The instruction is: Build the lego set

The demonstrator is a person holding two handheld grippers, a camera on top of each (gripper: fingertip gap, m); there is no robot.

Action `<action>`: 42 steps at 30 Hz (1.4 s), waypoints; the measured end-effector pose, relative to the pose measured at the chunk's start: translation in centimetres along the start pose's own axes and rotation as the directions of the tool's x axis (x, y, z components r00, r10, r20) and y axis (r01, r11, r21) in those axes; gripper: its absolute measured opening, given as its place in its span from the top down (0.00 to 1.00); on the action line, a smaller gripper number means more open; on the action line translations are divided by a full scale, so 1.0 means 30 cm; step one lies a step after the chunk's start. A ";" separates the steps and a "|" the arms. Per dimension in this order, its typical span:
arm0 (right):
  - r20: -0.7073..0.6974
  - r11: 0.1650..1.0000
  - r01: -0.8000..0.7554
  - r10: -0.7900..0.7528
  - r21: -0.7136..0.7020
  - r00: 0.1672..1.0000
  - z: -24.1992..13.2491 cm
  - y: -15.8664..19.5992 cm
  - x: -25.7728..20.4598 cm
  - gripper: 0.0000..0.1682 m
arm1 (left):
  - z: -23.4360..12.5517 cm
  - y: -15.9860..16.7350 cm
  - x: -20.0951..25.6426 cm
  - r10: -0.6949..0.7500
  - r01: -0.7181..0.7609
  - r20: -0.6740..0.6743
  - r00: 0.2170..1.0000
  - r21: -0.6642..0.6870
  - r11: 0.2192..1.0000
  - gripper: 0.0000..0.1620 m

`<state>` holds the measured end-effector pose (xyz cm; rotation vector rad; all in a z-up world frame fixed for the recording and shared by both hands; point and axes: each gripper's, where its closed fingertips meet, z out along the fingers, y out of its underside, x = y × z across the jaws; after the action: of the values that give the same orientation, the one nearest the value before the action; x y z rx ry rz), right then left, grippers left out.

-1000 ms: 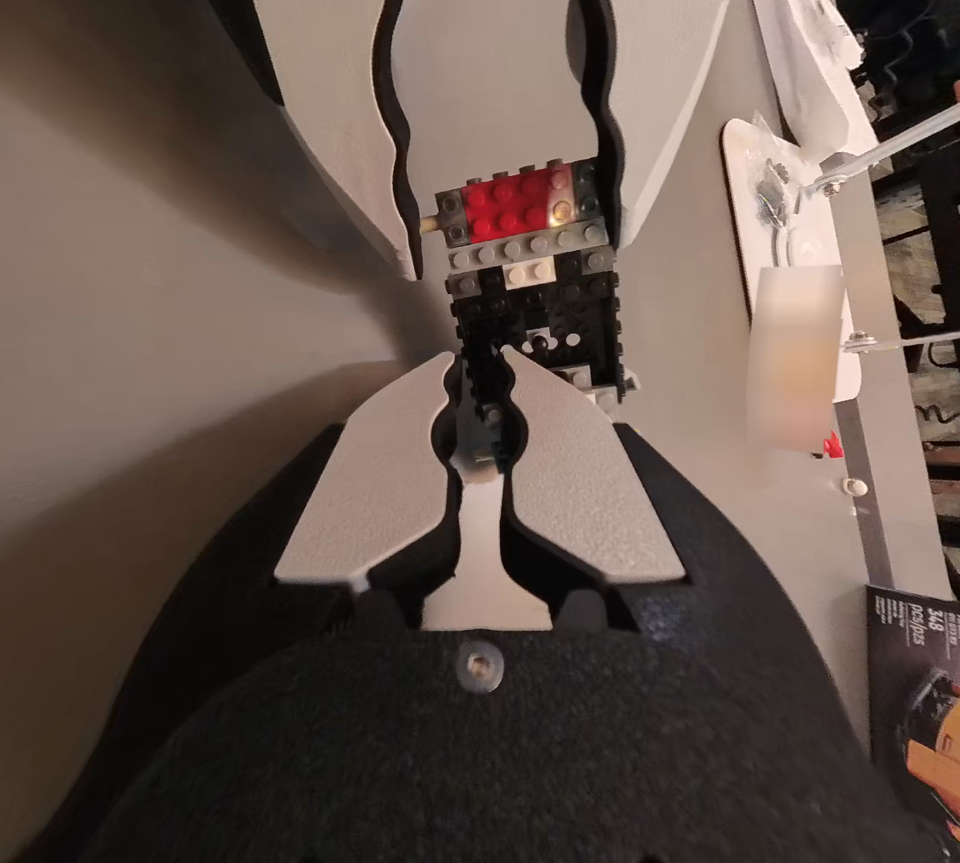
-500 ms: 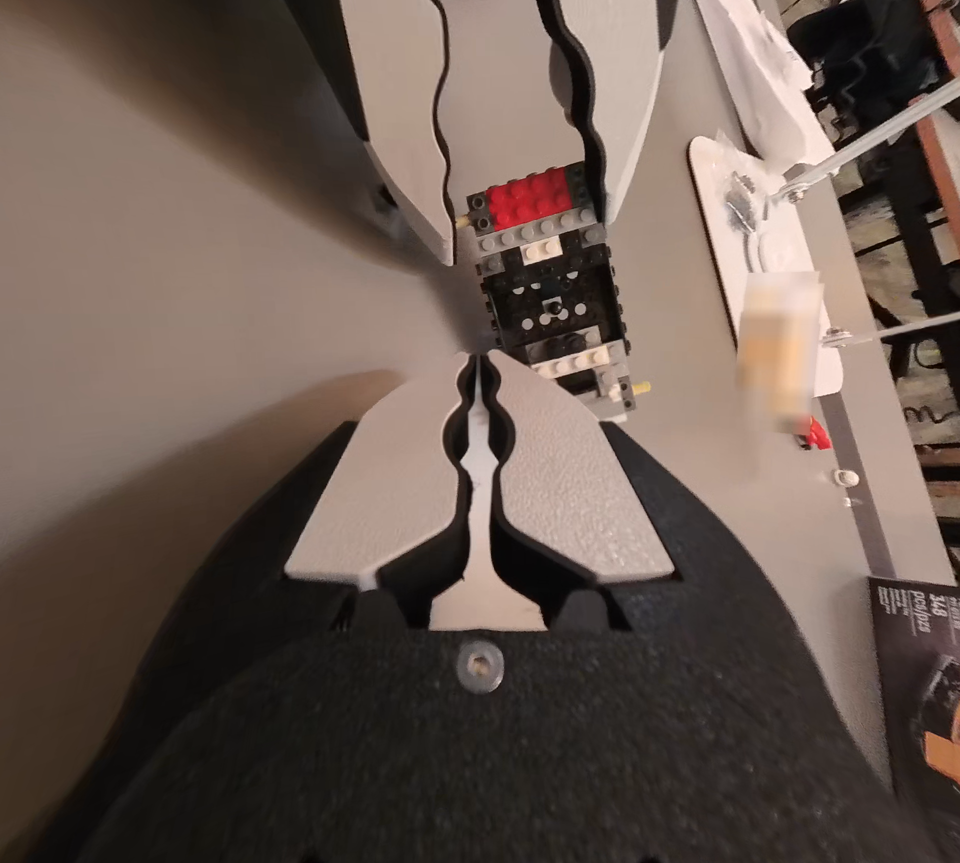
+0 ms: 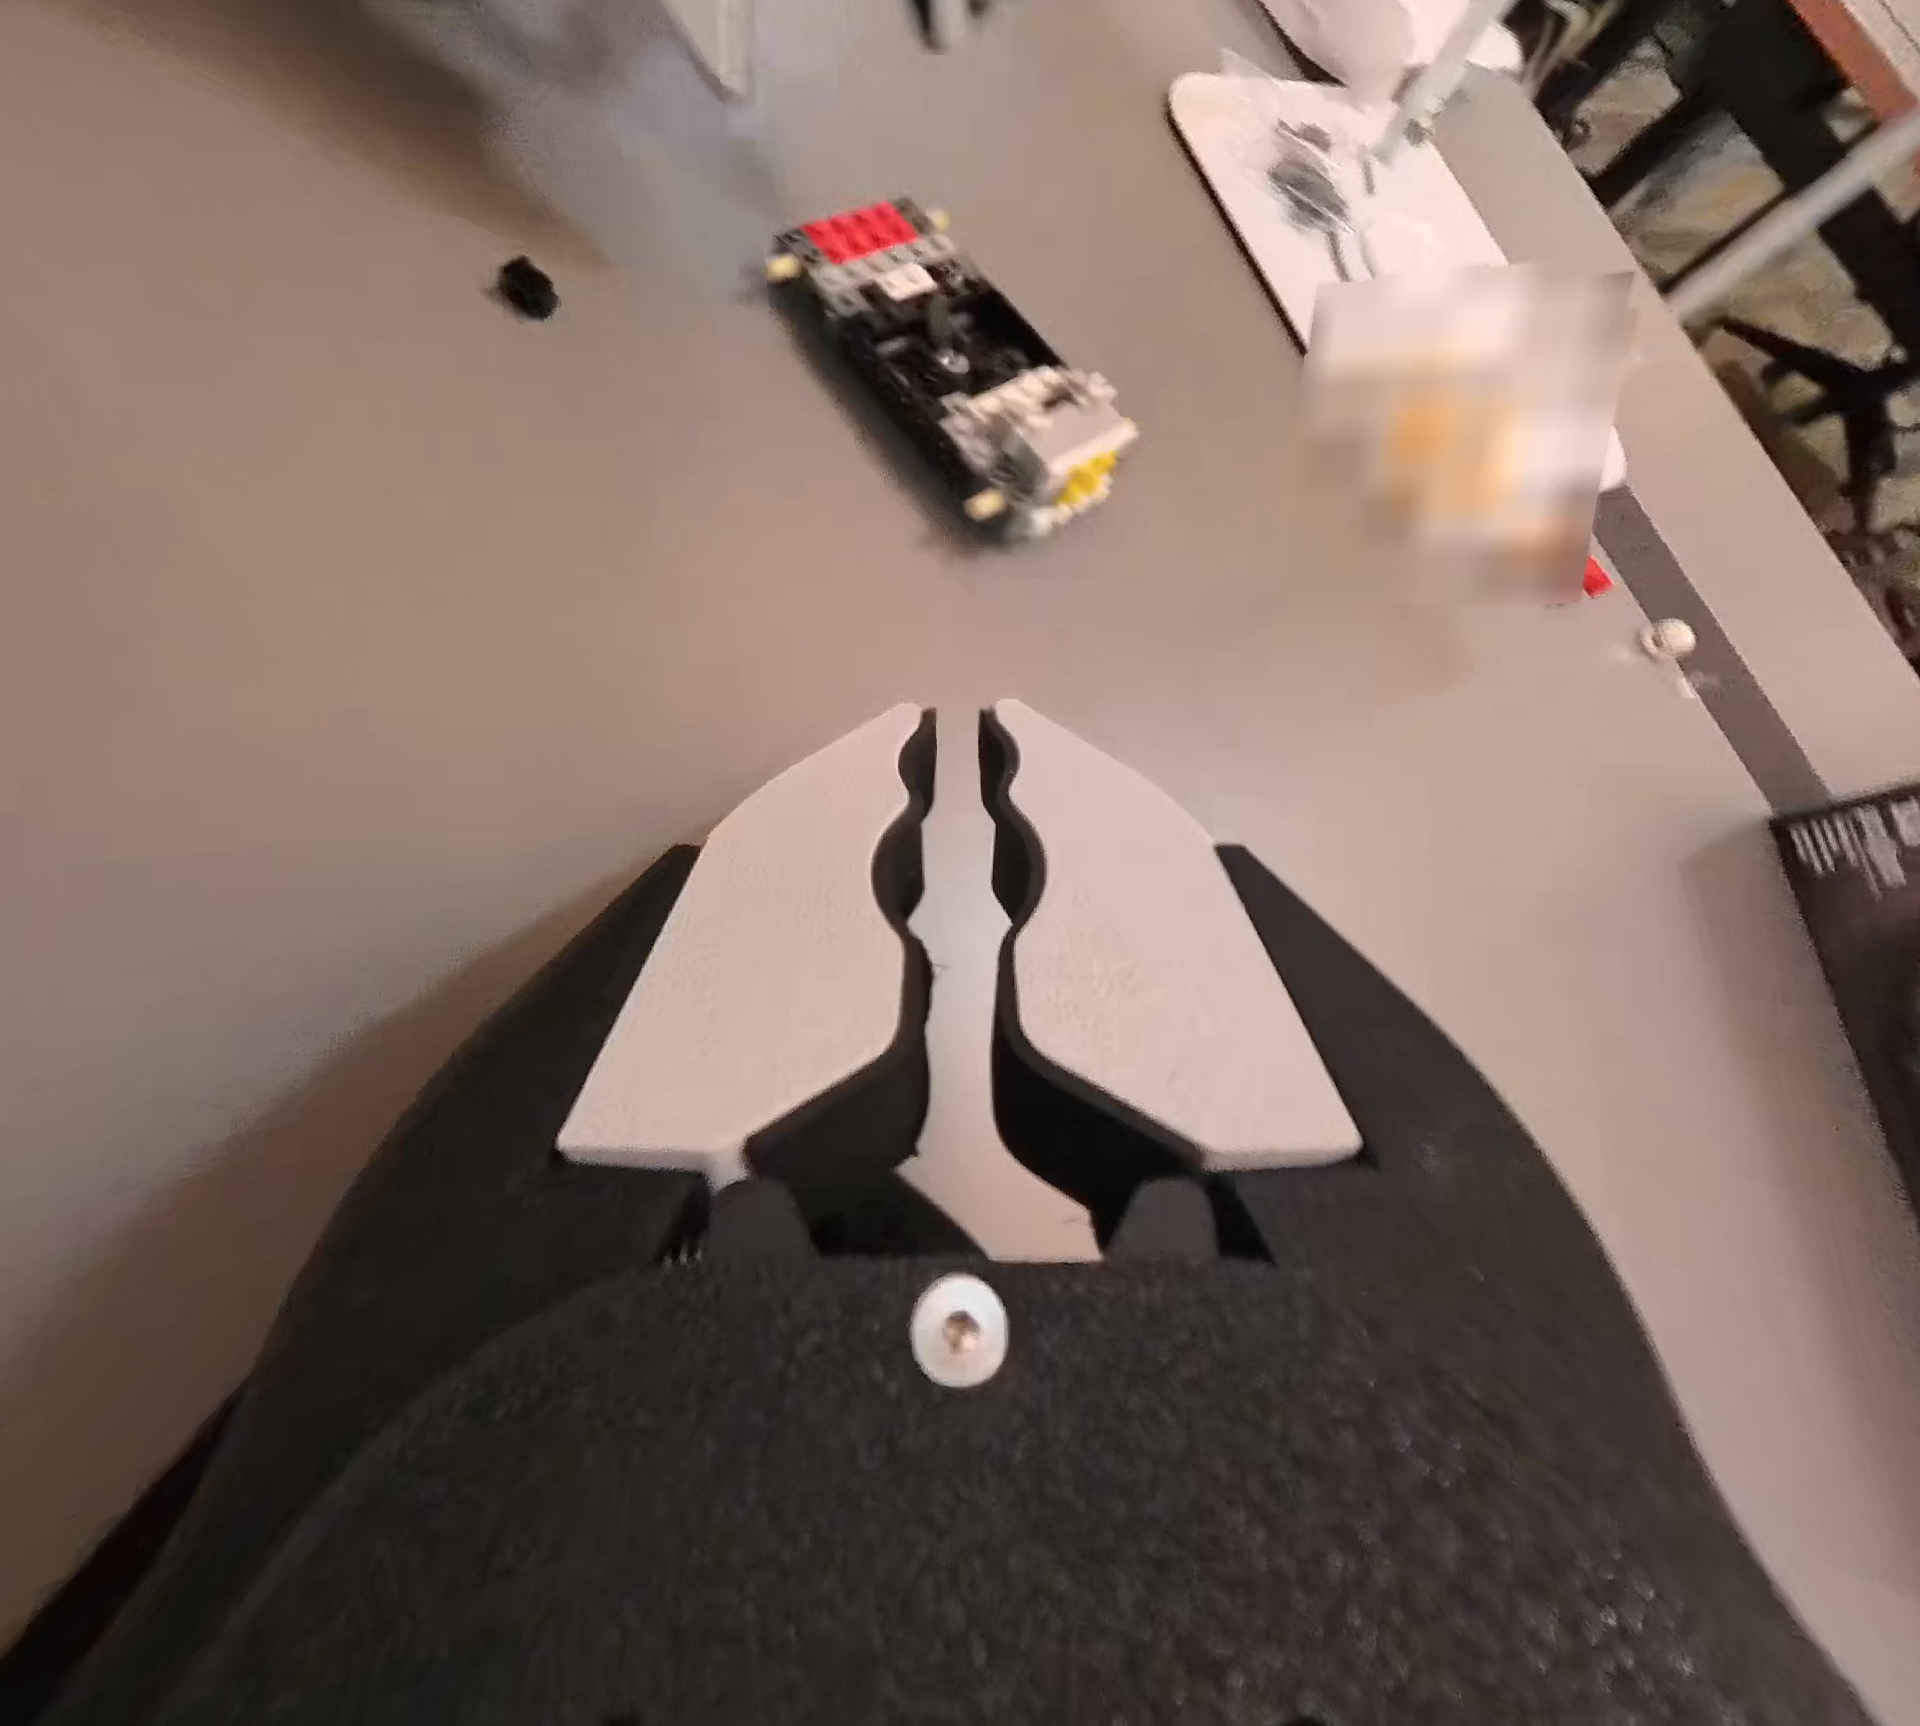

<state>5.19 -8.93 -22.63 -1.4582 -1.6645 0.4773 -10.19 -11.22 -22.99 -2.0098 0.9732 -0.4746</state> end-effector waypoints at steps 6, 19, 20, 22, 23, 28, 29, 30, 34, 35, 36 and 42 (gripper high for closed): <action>-0.118 0.989 -0.150 0.147 -0.017 0.982 -0.084 0.105 0.128 0.95 | -0.002 0.105 0.212 0.005 -0.024 -0.146 0.989 -0.133 0.991 0.79; -0.062 0.957 -0.239 0.232 -0.163 0.971 -0.011 0.212 0.118 0.91 | 0.112 0.115 0.245 0.073 -0.108 -0.149 0.986 -0.237 0.966 0.94; -0.053 0.954 -0.239 0.233 -0.181 0.971 -0.002 0.217 0.116 0.90 | 0.125 0.105 0.245 0.082 -0.113 -0.137 0.987 -0.230 0.967 0.94; -0.047 0.947 -0.237 0.232 -0.218 0.972 0.019 0.227 0.120 0.90 | 0.154 0.084 0.255 0.100 -0.127 -0.131 0.986 -0.219 0.967 0.94; -0.036 0.943 -0.236 0.234 -0.236 0.971 0.030 0.231 0.119 0.90 | 0.168 0.073 0.262 0.105 -0.132 -0.135 0.985 -0.215 0.968 0.94; 0.024 0.934 -0.222 0.238 -0.281 0.971 0.077 0.219 0.108 0.95 | 0.227 0.030 0.288 0.127 -0.155 -0.156 0.980 -0.187 0.970 0.94; 0.041 0.940 -0.197 0.217 -0.280 0.975 0.082 0.213 0.102 0.96 | 0.232 0.026 0.299 0.123 -0.154 -0.172 0.977 -0.181 0.971 0.93; 0.071 0.950 -0.160 0.185 -0.269 0.980 0.086 0.201 0.087 0.96 | 0.235 0.023 0.303 0.124 -0.155 -0.177 0.976 -0.175 0.972 0.91; 0.170 0.980 -0.020 0.054 -0.197 0.984 0.094 0.140 0.002 1.00 | 0.214 0.019 0.299 0.114 -0.144 -0.183 0.977 -0.158 0.977 0.88; 0.187 0.981 -0.011 0.048 -0.196 0.981 0.096 0.132 -0.014 1.00 | 0.208 0.013 0.295 0.106 -0.134 -0.178 0.978 -0.152 0.979 0.88; 0.192 0.980 0.002 0.037 -0.200 0.981 0.099 0.129 -0.023 1.00 | 0.206 0.010 0.291 0.103 -0.130 -0.173 0.980 -0.152 0.980 0.88; 0.212 0.981 0.026 0.015 -0.191 0.977 0.106 0.117 -0.031 0.94 | 0.221 0.017 0.281 0.115 -0.147 -0.160 0.980 -0.200 0.969 0.87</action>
<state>4.81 -8.16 -27.38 -1.5870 -1.9285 0.4935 -0.98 -14.51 -27.43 -2.1032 1.2867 -0.4680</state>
